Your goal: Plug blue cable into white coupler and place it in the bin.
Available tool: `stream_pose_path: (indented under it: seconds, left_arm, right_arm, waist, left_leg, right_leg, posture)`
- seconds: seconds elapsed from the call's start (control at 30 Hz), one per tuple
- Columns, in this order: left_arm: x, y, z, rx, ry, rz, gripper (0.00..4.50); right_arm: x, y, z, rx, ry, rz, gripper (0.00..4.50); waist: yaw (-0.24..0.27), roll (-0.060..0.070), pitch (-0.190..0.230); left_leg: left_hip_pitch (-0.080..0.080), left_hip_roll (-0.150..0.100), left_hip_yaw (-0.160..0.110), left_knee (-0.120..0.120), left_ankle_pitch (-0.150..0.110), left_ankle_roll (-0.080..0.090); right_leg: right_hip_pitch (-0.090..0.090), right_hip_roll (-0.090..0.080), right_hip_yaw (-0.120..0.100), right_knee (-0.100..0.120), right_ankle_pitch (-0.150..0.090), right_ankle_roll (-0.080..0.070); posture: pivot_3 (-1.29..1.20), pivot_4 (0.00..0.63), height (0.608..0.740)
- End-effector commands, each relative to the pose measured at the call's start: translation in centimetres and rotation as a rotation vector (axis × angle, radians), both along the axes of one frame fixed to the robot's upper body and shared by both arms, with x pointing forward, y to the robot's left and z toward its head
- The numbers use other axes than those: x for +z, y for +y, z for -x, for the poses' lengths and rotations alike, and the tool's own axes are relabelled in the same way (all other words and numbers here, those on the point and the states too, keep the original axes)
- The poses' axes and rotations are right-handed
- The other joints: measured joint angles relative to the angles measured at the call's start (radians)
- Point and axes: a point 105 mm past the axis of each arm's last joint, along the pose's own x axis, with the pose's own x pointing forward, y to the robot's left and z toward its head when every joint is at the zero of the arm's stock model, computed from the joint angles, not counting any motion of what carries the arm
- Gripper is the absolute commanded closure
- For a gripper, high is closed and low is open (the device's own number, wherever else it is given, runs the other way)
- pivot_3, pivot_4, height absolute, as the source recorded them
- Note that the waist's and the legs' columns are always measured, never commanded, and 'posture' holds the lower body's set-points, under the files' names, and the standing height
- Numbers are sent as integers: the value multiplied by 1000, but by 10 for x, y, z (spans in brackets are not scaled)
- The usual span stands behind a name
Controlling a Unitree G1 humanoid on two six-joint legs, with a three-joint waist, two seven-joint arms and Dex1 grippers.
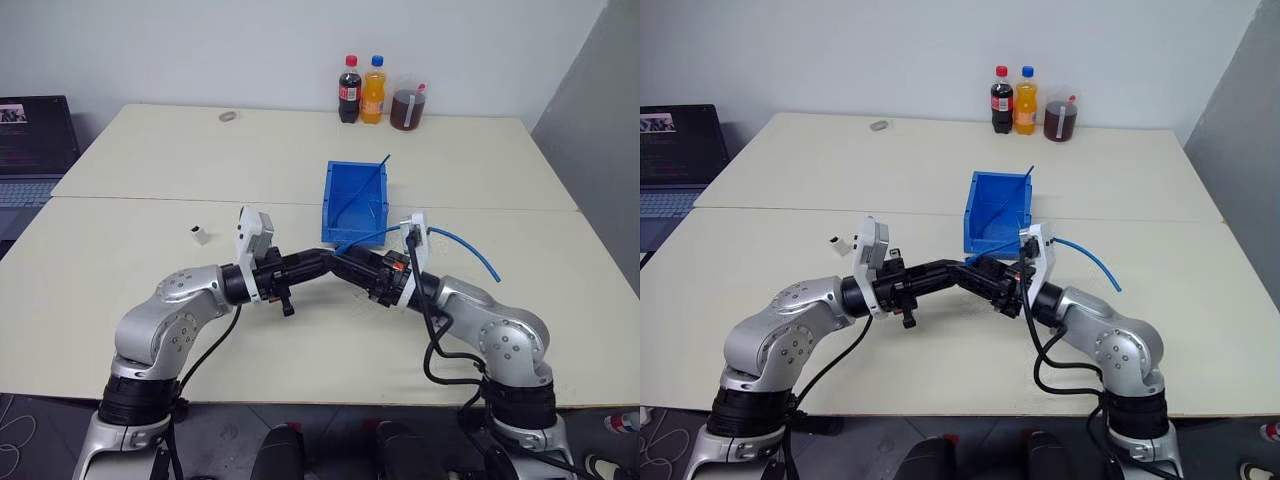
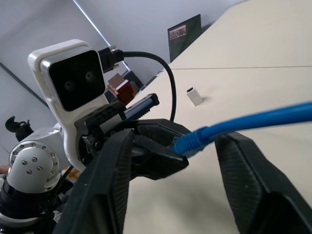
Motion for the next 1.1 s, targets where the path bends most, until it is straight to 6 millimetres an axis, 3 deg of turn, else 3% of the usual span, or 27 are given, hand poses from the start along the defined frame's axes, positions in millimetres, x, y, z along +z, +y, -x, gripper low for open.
stream_pose_path:
  seconds: [0.03,0.23,0.3,0.57,0.63,0.97,1.1]
  left_arm:
    - [7,-2,7,-35,-22,1,4232]
    - [7,0,6,-26,-11,12,4233]
    - [8,1,5,-21,-8,21,4235]
    - [3,1,2,-9,8,27,4238]
    - [-2,3,4,-5,3,-9,3536]
    - [-19,27,17,26,64,-76,1426]
    - [-49,56,36,46,179,-190,582]
  right_arm:
    - [13,6,9,72,-43,-54,2840]
    - [13,9,13,117,-33,-63,4132]
    - [13,9,15,131,-28,-65,4379]
    - [13,10,17,151,-18,-70,4391]
    - [13,9,17,150,-18,-68,4392]
    - [13,6,10,129,-34,-53,4403]
    - [11,5,7,114,-51,-34,4406]
  waist:
    - [0,0,0]
    - [0,0,0]
    - [0,0,0]
    - [-1,0,0]
    - [-2,0,0]
    - [-12,0,0]
    - [-18,0,1]
  left_leg:
    - [0,0,0,0,0,0]
    - [0,0,0,0,0,0]
    - [0,0,0,0,0,0]
    - [0,0,0,0,0,0]
    - [0,0,0,0,0,0]
    - [0,0,0,-1,0,0]
    - [0,1,1,-2,0,0]
  right_leg:
    - [0,0,0,0,0,0]
    - [0,0,0,0,0,0]
    - [0,0,0,0,0,0]
    - [0,0,0,-1,0,0]
    - [0,0,0,-1,0,0]
    - [-1,0,0,-1,0,0]
    - [-2,0,1,-1,0,0]
  posture:
    - [0,150,740]
    - [0,150,740]
    - [0,150,740]
    - [0,150,740]
    - [0,150,740]
    - [0,150,740]
    - [0,150,740]
